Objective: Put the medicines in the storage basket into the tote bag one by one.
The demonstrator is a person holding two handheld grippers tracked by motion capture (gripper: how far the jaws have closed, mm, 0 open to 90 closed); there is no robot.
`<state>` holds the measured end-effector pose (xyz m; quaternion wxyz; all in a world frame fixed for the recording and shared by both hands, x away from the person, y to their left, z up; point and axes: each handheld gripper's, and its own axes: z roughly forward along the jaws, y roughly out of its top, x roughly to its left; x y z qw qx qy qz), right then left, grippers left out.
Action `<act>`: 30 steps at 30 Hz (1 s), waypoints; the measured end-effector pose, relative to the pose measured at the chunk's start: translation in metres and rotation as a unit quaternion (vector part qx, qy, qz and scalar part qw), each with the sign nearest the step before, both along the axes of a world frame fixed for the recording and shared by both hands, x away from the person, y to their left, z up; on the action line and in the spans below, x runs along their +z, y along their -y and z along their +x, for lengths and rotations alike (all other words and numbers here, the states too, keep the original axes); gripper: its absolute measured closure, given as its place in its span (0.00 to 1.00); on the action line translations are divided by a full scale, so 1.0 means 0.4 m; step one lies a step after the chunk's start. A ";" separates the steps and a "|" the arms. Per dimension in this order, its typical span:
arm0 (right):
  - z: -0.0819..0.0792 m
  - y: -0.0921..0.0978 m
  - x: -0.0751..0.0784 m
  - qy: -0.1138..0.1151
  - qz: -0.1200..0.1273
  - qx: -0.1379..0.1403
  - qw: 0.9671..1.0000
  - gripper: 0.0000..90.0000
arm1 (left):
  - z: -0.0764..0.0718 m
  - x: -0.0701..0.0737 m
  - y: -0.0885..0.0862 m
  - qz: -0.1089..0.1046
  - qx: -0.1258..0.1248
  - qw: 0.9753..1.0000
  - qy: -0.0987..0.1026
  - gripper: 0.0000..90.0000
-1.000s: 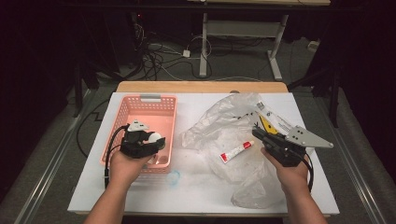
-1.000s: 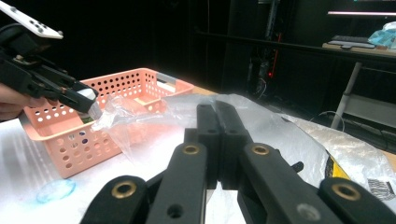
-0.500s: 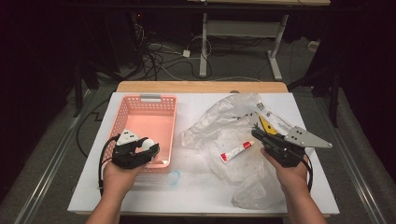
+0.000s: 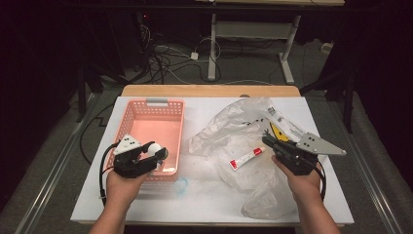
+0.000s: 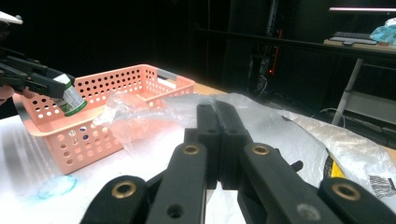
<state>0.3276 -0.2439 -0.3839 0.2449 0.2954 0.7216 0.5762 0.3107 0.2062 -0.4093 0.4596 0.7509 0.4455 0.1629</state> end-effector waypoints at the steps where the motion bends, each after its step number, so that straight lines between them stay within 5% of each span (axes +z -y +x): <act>1: -0.001 0.000 0.001 -0.001 0.000 0.000 1.000 1.00 | -0.003 0.003 0.004 0.001 -0.001 1.000 0.004 0.54; 19: -0.003 -0.007 0.000 -0.003 -0.001 0.003 1.000 1.00 | -0.041 0.035 0.077 -0.029 -0.062 0.997 0.025 0.54; 30: -0.004 -0.006 0.001 -0.001 -0.001 0.006 1.000 1.00 | -0.058 0.023 0.138 -0.018 -0.097 0.995 0.026 0.54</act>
